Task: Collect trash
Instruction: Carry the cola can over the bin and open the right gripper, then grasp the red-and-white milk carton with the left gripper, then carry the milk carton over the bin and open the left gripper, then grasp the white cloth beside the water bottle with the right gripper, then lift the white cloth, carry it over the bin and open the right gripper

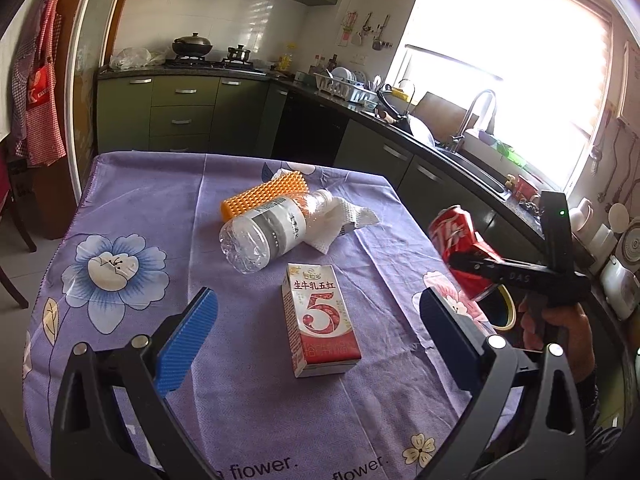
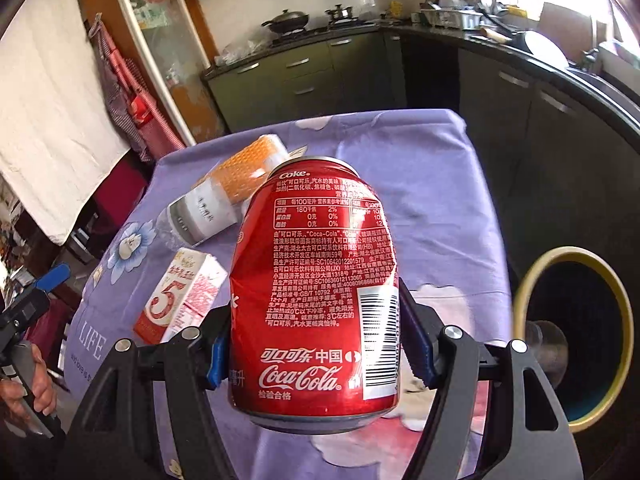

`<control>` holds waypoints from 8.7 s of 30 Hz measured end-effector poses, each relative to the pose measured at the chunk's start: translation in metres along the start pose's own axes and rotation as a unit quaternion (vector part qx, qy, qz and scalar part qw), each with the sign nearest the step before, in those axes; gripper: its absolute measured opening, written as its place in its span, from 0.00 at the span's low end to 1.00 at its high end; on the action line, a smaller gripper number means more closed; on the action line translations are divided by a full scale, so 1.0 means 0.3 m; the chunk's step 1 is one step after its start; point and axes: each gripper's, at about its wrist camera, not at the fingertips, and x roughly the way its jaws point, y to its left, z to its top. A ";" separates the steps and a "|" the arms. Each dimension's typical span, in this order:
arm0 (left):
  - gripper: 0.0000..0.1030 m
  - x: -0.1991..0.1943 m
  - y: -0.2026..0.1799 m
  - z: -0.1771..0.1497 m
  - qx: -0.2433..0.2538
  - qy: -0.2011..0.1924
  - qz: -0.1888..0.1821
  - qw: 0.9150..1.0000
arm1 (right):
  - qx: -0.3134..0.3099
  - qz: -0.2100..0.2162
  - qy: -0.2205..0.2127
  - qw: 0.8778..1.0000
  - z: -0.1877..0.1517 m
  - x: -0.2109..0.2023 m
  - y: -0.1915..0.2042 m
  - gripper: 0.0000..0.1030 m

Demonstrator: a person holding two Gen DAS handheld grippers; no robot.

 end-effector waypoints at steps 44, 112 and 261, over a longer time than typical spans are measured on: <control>0.93 0.384 -0.104 -0.078 0.018 0.129 0.060 0.990 | 0.110 -0.109 -0.041 0.987 -0.285 -0.172 -0.273 0.85; 0.84 0.864 -1.272 0.077 0.215 0.144 -0.157 0.953 | 0.293 -0.169 -0.104 0.935 -0.615 -0.496 -0.813 0.88; 0.93 0.113 -0.147 0.013 0.082 0.029 -0.064 0.994 | 0.119 -0.123 -0.054 0.984 -0.002 -0.298 -0.577 0.69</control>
